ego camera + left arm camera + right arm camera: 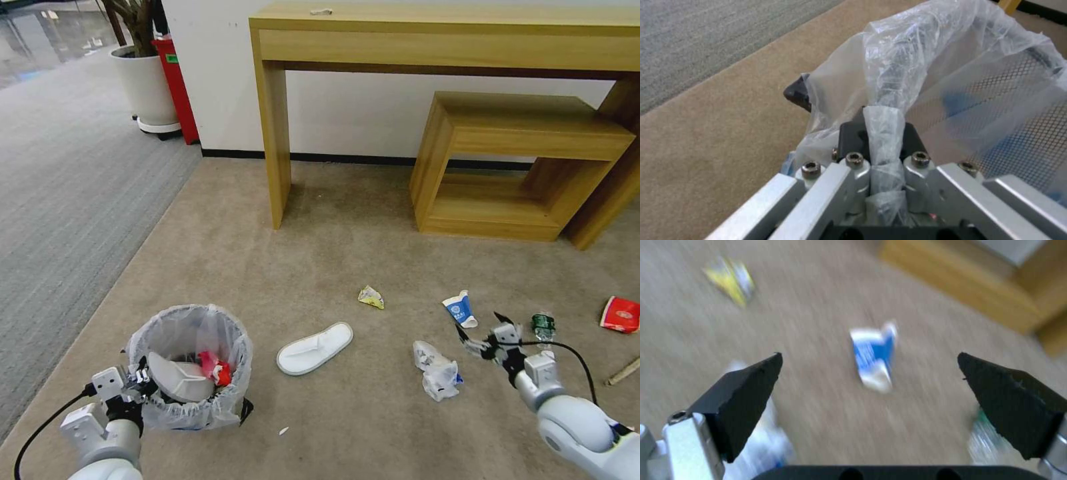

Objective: Pick up the trash bin and place the garbage on the floor into it.

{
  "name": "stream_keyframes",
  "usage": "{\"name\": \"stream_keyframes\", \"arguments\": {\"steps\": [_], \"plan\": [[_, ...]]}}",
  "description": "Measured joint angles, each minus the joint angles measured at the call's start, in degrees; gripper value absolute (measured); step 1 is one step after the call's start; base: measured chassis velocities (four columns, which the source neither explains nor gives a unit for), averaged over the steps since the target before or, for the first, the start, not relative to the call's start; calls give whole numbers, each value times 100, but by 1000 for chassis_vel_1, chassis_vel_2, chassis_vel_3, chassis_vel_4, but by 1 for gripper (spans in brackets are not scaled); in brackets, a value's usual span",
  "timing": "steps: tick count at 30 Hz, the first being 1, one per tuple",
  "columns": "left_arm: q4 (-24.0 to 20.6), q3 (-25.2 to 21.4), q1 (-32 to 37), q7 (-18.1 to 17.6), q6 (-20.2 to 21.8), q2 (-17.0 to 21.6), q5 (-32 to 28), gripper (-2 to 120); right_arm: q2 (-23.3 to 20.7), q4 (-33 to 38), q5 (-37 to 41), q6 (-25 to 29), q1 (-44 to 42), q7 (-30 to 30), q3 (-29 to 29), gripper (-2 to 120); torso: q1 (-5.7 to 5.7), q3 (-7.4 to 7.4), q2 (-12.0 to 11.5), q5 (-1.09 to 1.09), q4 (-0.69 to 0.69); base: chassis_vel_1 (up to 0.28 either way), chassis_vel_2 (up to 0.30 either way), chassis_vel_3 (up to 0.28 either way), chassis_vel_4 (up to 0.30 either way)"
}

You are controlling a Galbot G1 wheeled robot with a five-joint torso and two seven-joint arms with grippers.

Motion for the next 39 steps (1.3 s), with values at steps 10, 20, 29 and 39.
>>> {"name": "stream_keyframes", "arguments": {"steps": [10,20,29,39], "plan": [[107,92,-58,74,-64,-57,80,3,-3,-42,-92,-219,-449,-7,81,99,0,0,0,1,0,0,0,0,0],[126,109,-7,92,-124,-105,174,3,816,-907,-680,1118,55,-1304,-430,100,0,0,0,0,0,0,0,0,0],[126,78,84,94,-173,-123,218,3,1430,-2151,-903,2617,744,-2992,-1010,100,0,0,0,-1,0,0,0,0,0],[207,94,40,94,-186,-107,226,3,1567,-3128,-822,2810,987,-3042,-485,96,0,0,0,-1,1,0,0,0,0]]}}
